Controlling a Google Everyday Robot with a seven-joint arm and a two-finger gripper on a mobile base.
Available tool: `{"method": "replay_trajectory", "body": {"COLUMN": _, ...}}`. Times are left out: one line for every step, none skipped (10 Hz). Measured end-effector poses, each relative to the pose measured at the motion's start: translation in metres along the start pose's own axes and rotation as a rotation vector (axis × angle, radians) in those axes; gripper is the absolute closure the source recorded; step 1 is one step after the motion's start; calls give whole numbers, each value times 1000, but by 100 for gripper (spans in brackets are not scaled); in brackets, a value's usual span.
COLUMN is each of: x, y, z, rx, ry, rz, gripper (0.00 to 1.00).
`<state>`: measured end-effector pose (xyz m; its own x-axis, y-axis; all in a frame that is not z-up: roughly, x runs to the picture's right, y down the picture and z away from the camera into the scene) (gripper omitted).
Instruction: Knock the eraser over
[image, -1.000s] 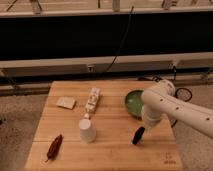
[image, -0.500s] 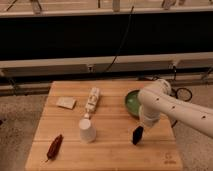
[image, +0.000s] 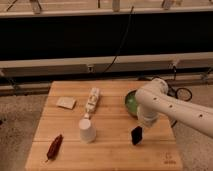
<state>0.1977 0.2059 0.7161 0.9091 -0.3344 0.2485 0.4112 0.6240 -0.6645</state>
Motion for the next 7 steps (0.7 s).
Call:
{"method": "replay_trajectory", "body": {"x": -2, "y": 0, "z": 0, "rx": -2, "ry": -1, "rz": -5, "gripper": 100}}
{"method": "replay_trajectory", "body": {"x": -4, "y": 2, "z": 0, "rx": -7, "ry": -2, "rz": -8, "gripper": 100}}
{"method": "replay_trajectory", "body": {"x": -4, "y": 3, "z": -1, "rx": -11, "ry": -3, "rz": -12, "gripper": 100}}
{"method": "replay_trajectory", "body": {"x": -5, "y": 4, "z": -1, "rx": -15, "ry": -5, "rz": -16, "gripper": 100}}
{"method": "replay_trajectory", "body": {"x": -6, "y": 6, "z": -1, "rx": -19, "ry": -7, "rz": -21, "gripper": 100}}
{"method": "replay_trajectory", "body": {"x": -7, "y": 7, "z": -1, "rx": -23, "ry": -9, "rz": -22, "gripper": 100}}
{"method": "replay_trajectory", "body": {"x": -7, "y": 8, "z": -2, "rx": -26, "ry": -11, "rz": -24, "gripper": 100}}
